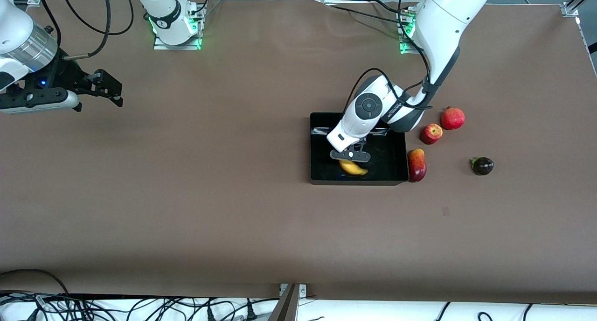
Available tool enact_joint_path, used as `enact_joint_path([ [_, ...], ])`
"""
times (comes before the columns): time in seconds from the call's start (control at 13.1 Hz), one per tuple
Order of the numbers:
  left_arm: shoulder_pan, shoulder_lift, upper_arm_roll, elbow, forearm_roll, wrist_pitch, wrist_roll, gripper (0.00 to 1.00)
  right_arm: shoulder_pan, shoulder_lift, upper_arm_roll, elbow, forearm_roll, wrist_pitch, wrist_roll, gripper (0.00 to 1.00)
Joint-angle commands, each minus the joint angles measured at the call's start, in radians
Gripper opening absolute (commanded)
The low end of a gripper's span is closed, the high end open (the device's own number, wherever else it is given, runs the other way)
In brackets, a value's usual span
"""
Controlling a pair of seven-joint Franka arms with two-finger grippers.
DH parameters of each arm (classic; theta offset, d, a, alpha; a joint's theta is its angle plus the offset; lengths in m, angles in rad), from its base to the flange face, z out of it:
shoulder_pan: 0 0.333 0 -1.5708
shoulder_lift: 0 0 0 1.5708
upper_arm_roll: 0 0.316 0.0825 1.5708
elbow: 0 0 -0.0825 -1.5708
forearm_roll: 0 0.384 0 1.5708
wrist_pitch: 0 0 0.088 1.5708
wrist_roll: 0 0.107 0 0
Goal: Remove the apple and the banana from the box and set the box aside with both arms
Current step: 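Grasp the yellow banana inside the tray with the left gripper, then carry the banana out of the tray and lower it beside the plum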
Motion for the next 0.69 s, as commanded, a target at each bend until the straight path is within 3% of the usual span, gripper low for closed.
enact_joint_path([
  [0.0,0.016,-0.056,0.005,0.006,0.029,-0.022,-0.015,0.0,-0.001,-0.001,0.001,0.014,-0.01,-0.009,0.002,1.0],
  [0.15,0.043,-0.13,0.005,0.015,0.029,-0.099,-0.009,0.0,-0.001,-0.001,0.001,0.014,-0.01,-0.006,0.002,1.0],
  [0.3,0.102,-0.184,-0.003,0.1,0.029,-0.292,0.046,0.01,-0.001,0.001,0.001,0.014,-0.01,-0.006,0.002,1.0],
  [0.46,0.146,-0.188,-0.001,0.231,0.028,-0.504,0.17,0.02,-0.001,0.004,0.001,0.014,-0.011,-0.001,-0.001,1.0],
  [0.61,0.216,-0.185,0.0,0.259,0.029,-0.586,0.335,0.02,-0.001,0.004,0.001,0.014,-0.013,-0.001,-0.004,1.0],
])
